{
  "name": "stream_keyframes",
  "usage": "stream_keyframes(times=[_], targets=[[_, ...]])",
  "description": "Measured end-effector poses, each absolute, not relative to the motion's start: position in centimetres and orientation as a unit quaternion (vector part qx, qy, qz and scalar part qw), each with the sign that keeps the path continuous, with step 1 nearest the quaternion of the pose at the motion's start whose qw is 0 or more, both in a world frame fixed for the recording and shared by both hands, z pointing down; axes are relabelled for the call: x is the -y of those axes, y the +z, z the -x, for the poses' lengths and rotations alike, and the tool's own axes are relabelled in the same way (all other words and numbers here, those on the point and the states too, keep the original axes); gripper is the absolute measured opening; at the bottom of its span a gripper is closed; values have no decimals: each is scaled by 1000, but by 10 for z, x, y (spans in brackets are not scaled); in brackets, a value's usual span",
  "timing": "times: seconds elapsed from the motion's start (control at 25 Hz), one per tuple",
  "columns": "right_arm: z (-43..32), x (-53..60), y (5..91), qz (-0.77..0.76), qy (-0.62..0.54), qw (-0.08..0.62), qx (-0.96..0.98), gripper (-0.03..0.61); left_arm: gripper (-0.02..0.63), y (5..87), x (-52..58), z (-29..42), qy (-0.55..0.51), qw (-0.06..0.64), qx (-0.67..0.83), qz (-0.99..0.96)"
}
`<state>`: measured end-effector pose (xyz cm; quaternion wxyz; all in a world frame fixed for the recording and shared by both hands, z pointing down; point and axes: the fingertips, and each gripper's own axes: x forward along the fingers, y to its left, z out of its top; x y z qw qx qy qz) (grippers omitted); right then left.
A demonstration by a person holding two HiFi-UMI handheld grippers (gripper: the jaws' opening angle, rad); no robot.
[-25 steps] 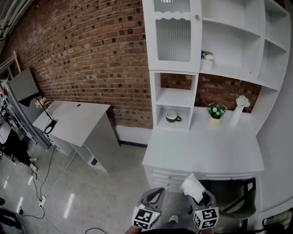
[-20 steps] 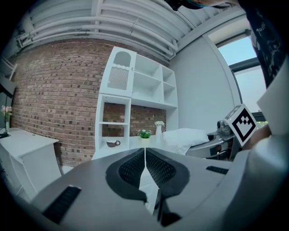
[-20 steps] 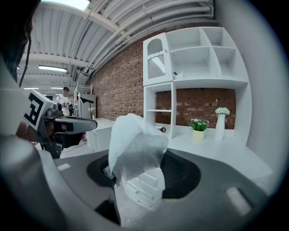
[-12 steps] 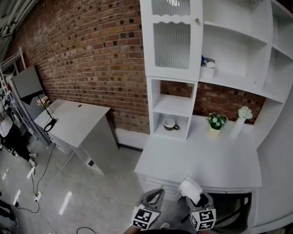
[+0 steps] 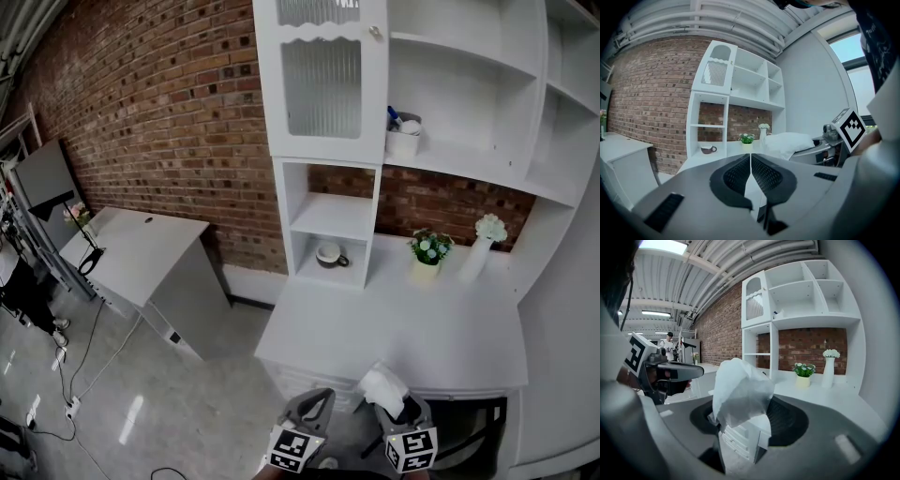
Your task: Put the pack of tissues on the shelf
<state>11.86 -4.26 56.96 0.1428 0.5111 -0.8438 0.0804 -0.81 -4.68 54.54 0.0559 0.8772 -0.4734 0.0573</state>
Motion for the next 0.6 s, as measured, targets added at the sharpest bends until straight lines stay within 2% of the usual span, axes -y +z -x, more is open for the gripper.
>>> stream_keyframes(times=[0.6], targets=[[-154, 48, 575, -536, 101, 137, 827, 236, 14, 550, 63, -32, 66, 67, 440, -893]])
